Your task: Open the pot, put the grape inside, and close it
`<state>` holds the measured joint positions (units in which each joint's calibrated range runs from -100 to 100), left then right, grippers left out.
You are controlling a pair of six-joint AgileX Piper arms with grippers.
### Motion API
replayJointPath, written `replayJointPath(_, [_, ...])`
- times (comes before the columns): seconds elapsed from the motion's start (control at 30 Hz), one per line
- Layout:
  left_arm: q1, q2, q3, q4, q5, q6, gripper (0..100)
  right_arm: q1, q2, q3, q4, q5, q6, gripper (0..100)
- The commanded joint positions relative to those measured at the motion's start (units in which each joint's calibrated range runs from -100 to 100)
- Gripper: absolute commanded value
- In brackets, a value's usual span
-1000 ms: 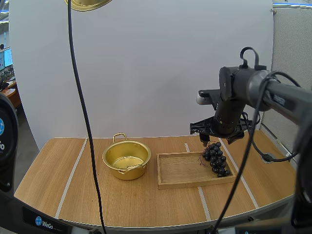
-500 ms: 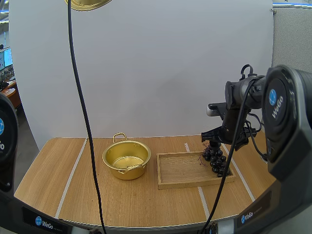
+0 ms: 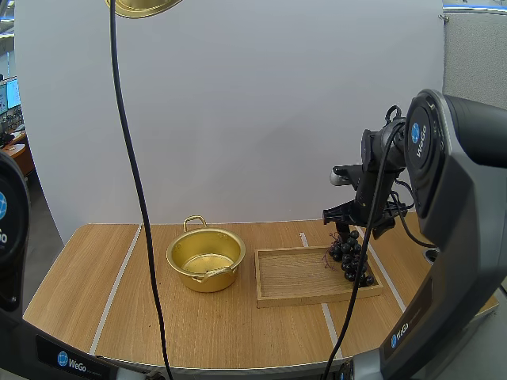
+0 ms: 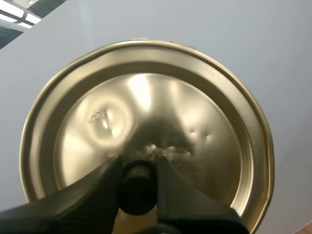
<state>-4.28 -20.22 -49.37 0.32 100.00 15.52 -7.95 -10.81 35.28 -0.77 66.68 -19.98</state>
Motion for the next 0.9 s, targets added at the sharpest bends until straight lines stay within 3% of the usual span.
replayJointPath(0.0, [-0.04,-0.58,-0.40,0.92,-1.58,-0.43,0,-0.25,1.48,-0.67,1.26,-0.09,-1.26,100])
replayJointPath(0.87, [-0.04,-0.58,-0.40,0.92,-1.58,-0.43,0,-0.25,7.84,-0.52,-0.27,3.99,-1.26,100])
